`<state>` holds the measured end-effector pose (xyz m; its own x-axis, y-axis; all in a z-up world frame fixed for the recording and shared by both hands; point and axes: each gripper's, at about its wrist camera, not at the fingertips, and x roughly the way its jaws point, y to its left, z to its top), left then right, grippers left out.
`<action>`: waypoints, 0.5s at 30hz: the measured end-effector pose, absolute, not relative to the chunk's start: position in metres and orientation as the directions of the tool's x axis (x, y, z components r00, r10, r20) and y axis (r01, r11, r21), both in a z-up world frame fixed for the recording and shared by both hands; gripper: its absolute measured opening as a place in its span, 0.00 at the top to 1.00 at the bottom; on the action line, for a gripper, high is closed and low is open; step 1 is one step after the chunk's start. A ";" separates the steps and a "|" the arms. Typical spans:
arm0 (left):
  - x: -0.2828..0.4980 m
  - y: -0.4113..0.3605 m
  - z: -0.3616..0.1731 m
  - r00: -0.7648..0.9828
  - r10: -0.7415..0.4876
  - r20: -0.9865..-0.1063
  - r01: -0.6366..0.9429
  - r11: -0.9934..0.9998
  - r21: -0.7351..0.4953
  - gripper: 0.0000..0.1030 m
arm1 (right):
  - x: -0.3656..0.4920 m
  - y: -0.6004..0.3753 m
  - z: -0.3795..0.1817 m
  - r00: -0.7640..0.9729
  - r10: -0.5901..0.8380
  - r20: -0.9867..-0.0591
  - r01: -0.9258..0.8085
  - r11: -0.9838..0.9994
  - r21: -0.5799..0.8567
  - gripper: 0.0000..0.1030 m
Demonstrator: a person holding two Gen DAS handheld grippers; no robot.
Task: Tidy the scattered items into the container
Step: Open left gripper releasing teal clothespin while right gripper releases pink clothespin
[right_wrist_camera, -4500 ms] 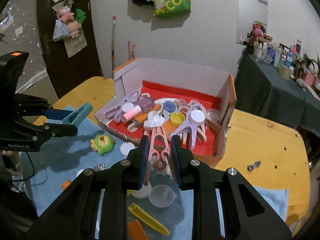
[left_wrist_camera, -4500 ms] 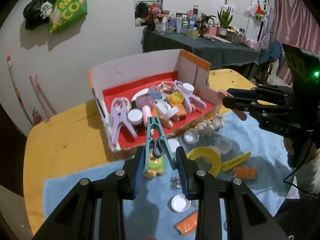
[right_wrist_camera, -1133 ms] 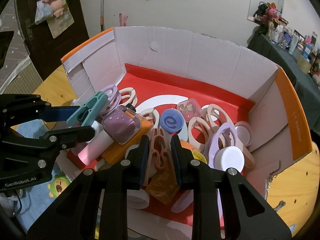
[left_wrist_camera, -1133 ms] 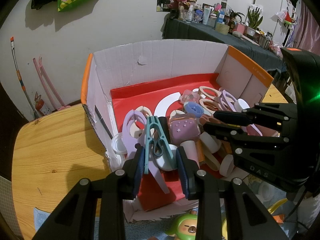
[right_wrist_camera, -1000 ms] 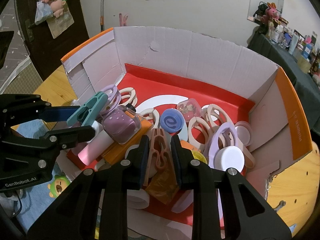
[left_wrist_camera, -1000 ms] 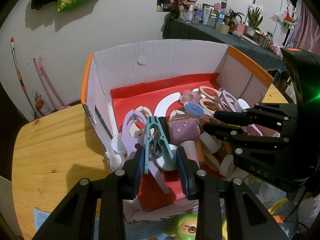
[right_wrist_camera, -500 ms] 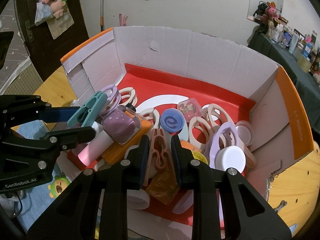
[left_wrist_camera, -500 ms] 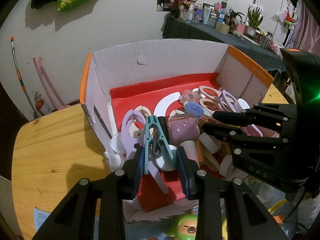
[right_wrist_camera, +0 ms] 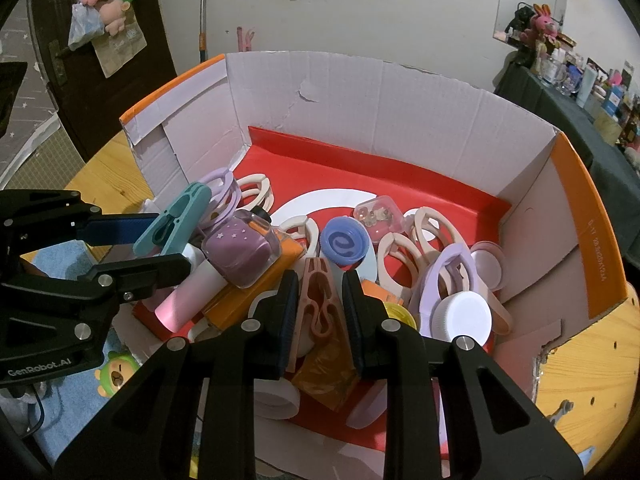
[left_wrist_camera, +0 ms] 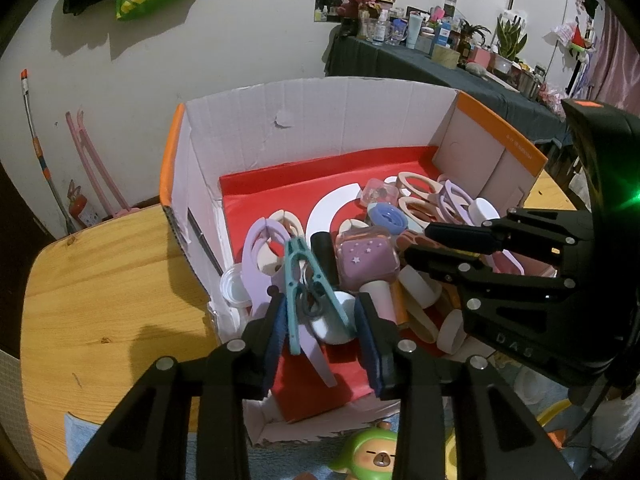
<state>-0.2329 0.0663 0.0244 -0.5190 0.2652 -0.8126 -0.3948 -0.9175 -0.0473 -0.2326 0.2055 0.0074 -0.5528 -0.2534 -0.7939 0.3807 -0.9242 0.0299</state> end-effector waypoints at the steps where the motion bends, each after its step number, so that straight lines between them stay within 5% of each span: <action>1: -0.233 0.066 0.025 -0.519 0.265 -0.812 -0.395 -0.918 -0.047 0.63 | -0.232 0.206 0.007 -0.553 -0.254 -0.794 0.381 -0.924 0.030 0.79; 15: -0.232 0.066 0.024 -0.524 0.261 -0.811 -0.392 -0.919 -0.042 0.59 | -0.233 0.208 0.005 -0.551 -0.244 -0.798 0.372 -0.928 0.027 0.78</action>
<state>-0.2317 0.0656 0.0244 -0.5239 0.2606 -0.8109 -0.3923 -0.9189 -0.0419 -0.2334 0.2078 0.0048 -0.5510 -0.2440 -0.7980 0.3715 -0.9280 0.0272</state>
